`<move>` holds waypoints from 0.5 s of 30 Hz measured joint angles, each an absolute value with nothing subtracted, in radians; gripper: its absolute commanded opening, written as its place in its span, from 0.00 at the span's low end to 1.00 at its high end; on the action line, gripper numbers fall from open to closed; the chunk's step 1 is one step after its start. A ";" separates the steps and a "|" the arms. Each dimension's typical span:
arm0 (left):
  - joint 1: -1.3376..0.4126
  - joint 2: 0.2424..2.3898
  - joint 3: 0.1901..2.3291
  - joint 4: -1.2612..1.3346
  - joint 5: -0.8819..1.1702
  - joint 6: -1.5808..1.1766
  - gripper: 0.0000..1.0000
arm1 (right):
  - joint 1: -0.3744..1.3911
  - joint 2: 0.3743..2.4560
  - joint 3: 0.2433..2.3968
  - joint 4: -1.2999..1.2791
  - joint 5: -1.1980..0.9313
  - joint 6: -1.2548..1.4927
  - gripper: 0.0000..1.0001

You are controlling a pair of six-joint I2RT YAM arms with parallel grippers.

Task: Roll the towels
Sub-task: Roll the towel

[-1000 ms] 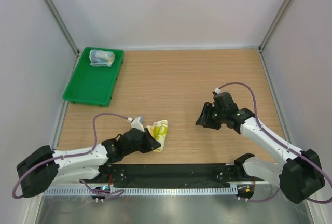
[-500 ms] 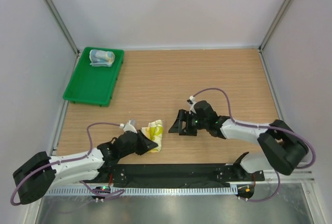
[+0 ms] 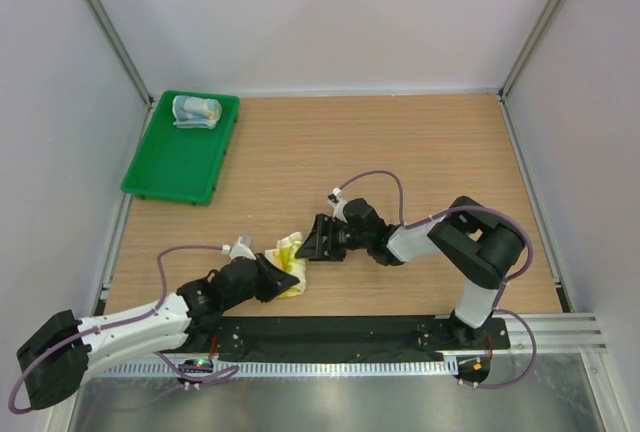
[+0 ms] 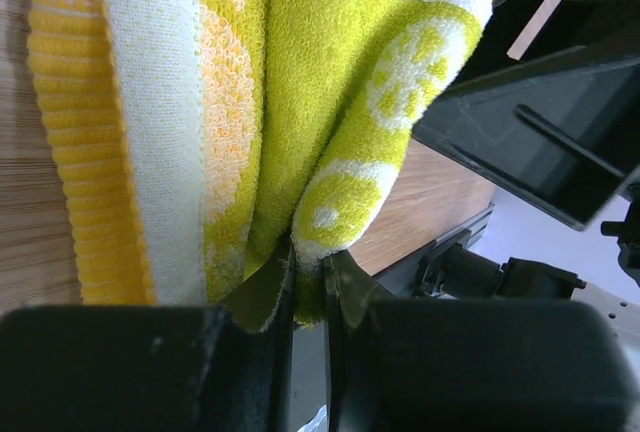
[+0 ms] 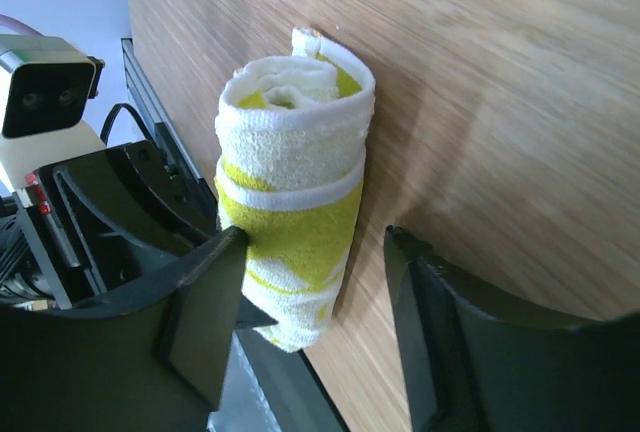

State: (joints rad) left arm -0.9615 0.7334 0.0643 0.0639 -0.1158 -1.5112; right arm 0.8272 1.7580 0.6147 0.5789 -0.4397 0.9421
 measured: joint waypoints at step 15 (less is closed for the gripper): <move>-0.962 0.741 0.071 0.024 -0.120 -1.460 0.30 | 0.873 1.866 0.626 0.746 -0.438 1.017 0.03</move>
